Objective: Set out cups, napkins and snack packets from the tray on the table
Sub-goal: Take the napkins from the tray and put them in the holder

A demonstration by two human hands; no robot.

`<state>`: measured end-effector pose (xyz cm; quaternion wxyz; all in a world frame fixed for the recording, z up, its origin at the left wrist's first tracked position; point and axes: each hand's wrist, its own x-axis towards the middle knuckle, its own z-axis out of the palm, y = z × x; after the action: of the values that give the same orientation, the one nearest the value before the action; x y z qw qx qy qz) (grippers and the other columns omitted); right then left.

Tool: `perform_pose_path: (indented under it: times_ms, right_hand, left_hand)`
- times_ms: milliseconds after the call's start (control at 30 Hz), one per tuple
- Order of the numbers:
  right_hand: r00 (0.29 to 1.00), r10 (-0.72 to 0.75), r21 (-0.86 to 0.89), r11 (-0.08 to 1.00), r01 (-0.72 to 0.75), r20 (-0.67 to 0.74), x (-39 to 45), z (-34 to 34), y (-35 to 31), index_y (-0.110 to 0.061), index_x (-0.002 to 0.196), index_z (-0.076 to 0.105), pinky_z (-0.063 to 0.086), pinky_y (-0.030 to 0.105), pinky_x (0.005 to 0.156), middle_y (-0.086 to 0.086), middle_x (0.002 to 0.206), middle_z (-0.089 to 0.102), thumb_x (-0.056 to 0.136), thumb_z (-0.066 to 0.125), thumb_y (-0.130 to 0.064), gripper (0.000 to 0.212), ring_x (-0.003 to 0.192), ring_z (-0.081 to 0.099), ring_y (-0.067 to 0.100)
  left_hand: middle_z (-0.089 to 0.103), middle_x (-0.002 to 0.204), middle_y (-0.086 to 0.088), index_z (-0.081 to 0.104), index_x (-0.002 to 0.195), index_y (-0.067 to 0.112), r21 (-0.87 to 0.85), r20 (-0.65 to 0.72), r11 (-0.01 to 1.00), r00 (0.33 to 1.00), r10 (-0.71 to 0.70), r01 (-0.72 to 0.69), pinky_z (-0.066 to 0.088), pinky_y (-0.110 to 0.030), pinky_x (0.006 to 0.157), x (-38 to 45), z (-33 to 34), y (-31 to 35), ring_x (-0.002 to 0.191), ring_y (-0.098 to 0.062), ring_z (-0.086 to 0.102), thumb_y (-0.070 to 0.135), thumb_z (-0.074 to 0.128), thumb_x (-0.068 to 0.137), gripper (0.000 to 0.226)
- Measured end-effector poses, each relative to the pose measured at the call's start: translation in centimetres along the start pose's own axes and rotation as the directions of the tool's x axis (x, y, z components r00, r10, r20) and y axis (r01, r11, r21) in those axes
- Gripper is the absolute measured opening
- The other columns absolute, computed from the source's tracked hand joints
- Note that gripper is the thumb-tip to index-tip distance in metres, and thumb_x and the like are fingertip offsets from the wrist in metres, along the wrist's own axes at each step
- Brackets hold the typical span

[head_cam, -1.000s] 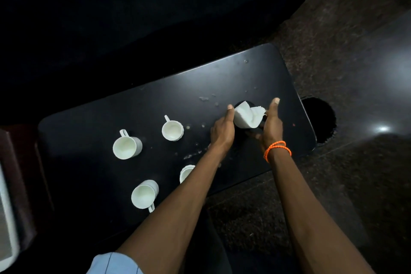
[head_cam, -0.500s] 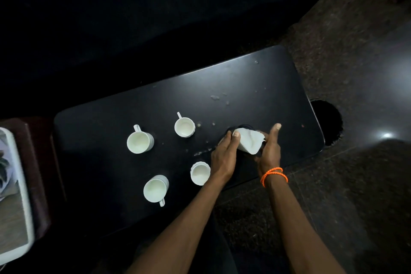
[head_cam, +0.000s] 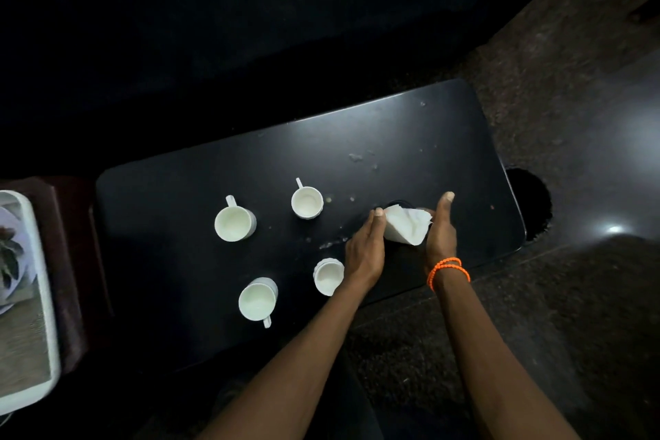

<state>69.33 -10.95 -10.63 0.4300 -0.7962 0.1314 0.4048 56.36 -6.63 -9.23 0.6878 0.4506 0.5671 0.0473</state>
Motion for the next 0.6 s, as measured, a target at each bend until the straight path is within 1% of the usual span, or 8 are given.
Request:
perform_pose_path:
  times_ms: [133, 233, 267, 300, 367, 400, 500, 600]
  right_hand:
    - [0.985, -0.11, -0.036, 0.994, 0.106, -0.132, -1.2, 0.1, -1.6, -0.018, 0.114, 0.075, 0.052, 0.044, 0.104, 0.003, 0.121, 0.074, 0.077, 0.035, -0.091, 0.091, 0.109, 0.069, 0.022]
    - [0.935, -0.284, -0.121, 0.957, 0.263, -0.215, -3.1, 1.1, -3.6, -0.021, 0.112, 0.075, 0.05, 0.025, 0.089, -0.001, 0.115, 0.073, 0.086, 0.039, -0.081, 0.075, 0.107, 0.066, 0.02]
    - [0.903, -0.371, -0.16, 0.926, 0.342, -0.217, -4.0, 1.9, -4.2, -0.021, 0.108, 0.075, 0.05, 0.027, 0.09, -0.001, 0.112, 0.073, 0.089, 0.04, -0.078, 0.069, 0.107, 0.066, 0.021]
    - [0.866, -0.453, -0.21, 0.887, 0.412, -0.213, -4.7, 2.5, -4.7, -0.021, 0.106, 0.074, 0.051, 0.036, 0.096, 0.0, 0.111, 0.073, 0.091, 0.04, -0.076, 0.066, 0.109, 0.065, 0.022]
    - [0.792, -0.591, -0.33, 0.787, 0.521, -0.157, -6.2, 4.0, -5.6, -0.022, 0.113, 0.071, 0.046, 0.051, 0.106, 0.002, 0.117, 0.071, 0.093, 0.037, -0.076, 0.067, 0.114, 0.063, 0.022]
    - [0.768, -0.632, -0.359, 0.745, 0.563, -0.108, -7.1, 5.3, -6.0, -0.023, 0.117, 0.069, 0.044, 0.054, 0.108, 0.001, 0.12, 0.07, 0.092, 0.036, -0.078, 0.068, 0.116, 0.061, 0.021]
    - [0.73, -0.683, -0.359, 0.673, 0.646, 0.033, -9.7, 10.4, -6.9, -0.027, 0.123, 0.066, 0.042, 0.056, 0.11, -0.002, 0.125, 0.069, 0.093, 0.039, -0.076, 0.064, 0.121, 0.06, 0.021]
    - [0.688, -0.701, -0.308, 0.624, 0.719, 0.188, -13.4, 17.4, -6.4, -0.023, 0.115, 0.068, 0.047, 0.041, 0.104, -0.003, 0.113, 0.07, 0.097, 0.047, -0.064, 0.049, 0.113, 0.063, 0.018]
  left_hand:
    - [0.063, 0.146, 0.002, 0.062, 0.141, 0.029, -0.027, -0.08, 1.0, 0.997, 0.011, -0.014, 0.038, -0.035, 0.115, -0.1, -1.8, 0.3, 0.138, -0.021, 0.054, 0.072, 0.03, 0.098, 0.069]
    - [0.066, 0.143, 0.003, 0.066, 0.138, 0.026, -0.143, -0.175, 0.988, 0.984, 0.035, -0.061, 0.044, -0.046, 0.116, -0.4, -4.5, 1.2, 0.134, -0.021, 0.059, 0.076, 0.036, 0.089, 0.076]
    - [0.068, 0.139, 0.005, 0.069, 0.133, 0.03, -0.204, -0.209, 0.976, 0.978, 0.027, -0.071, 0.046, -0.049, 0.114, -0.6, -5.9, 1.4, 0.133, -0.019, 0.06, 0.077, 0.038, 0.086, 0.073]
    - [0.071, 0.13, 0.009, 0.073, 0.123, 0.038, -0.248, -0.227, 0.965, 0.974, 0.024, -0.082, 0.048, -0.05, 0.112, -0.7, -6.9, 1.7, 0.127, -0.017, 0.063, 0.078, 0.04, 0.084, 0.064]
    - [0.071, 0.108, 0.02, 0.075, 0.107, 0.047, -0.304, -0.256, 0.944, 0.965, 0.047, -0.127, 0.052, -0.051, 0.107, -1.0, -9.2, 2.2, 0.112, -0.01, 0.065, 0.074, 0.043, 0.088, 0.047]
    - [0.071, 0.109, 0.021, 0.075, 0.113, 0.041, -0.336, -0.271, 0.93, 0.961, 0.058, -0.151, 0.053, -0.049, 0.107, -1.3, -10.9, 2.4, 0.113, -0.009, 0.065, 0.069, 0.044, 0.092, 0.047]
    - [0.067, 0.138, 0.005, 0.066, 0.135, 0.018, -0.387, -0.298, 0.896, 0.949, 0.102, -0.218, 0.052, -0.035, 0.105, -1.5, -17.0, 3.0, 0.127, -0.011, 0.06, 0.05, 0.04, 0.108, 0.049]
    - [0.06, 0.147, -0.007, 0.059, 0.141, 0.006, -0.391, -0.418, 0.873, 0.901, 0.114, -0.292, 0.053, -0.033, 0.101, -2.4, -25.3, 3.1, 0.134, -0.018, 0.057, 0.042, 0.034, 0.11, 0.053]
